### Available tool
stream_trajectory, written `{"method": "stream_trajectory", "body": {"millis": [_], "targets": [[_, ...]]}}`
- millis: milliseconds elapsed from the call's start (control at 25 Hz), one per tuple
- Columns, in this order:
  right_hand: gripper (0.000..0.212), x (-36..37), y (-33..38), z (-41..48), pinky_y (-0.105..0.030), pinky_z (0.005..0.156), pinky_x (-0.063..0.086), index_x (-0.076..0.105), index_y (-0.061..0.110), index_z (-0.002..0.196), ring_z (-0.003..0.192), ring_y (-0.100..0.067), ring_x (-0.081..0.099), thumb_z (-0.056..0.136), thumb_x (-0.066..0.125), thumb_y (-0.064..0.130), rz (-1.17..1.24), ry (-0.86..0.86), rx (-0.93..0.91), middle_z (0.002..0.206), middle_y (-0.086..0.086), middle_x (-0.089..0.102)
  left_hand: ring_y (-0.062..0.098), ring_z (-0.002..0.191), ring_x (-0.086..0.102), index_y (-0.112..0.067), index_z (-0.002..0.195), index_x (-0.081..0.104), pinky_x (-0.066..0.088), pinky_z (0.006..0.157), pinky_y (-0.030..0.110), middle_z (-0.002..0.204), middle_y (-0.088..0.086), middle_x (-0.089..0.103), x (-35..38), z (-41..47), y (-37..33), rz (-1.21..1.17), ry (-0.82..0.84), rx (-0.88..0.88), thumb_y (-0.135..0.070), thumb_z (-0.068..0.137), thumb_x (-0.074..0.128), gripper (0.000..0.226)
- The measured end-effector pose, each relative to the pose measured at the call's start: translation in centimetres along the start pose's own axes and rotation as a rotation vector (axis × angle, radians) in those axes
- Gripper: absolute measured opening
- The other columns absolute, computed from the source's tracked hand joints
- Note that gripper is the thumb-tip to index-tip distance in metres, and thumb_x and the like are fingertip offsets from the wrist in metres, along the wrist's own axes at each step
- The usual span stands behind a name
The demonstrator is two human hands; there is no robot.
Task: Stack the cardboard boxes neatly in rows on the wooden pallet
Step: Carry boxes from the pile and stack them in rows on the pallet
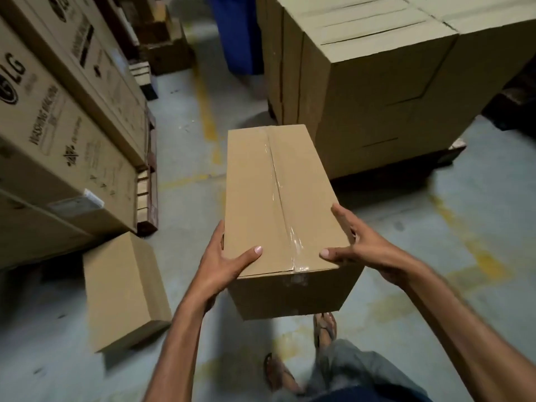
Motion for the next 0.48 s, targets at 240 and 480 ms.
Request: {"method": "stream_trajectory", "body": {"millis": [240, 480], "targets": [[0.135, -10.9, -3.6, -9.8, -0.011, 0.089, 0.046, 0.016, 0.051, 0.157, 0.117, 0.015, 0.052, 0.052, 0.1, 0.046, 0.097, -0.209, -0.092, 0.128, 0.043, 0.041, -0.008, 0.122, 0.057, -0.054, 0.14, 0.035, 0.048, 0.096, 0.012, 0.13, -0.033, 0.06, 11.3, -2.1, -8.4, 0.091, 0.314, 0.198, -0.022, 0.076, 0.09, 0.09], [0.102, -26.5, -6.0, -17.3, -0.033, 0.117, 0.035, 0.052, 0.05, 0.143, 0.129, 0.02, 0.041, 0.052, 0.097, 0.059, -0.031, -0.477, -0.176, 0.137, 0.042, 0.05, -0.007, 0.133, 0.048, -0.05, 0.138, 0.052, 0.04, 0.118, 0.036, 0.14, -0.032, 0.053, 27.4, 0.8, -14.8, 0.181, 0.352, 0.342, -0.043, 0.064, 0.096, 0.087]]}}
Point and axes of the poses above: each hand's wrist, its own z-axis towards the middle knuckle, its own x-axis out of the palm, y = z × x, the point moved 3 cm from there along z, towards the middle knuckle
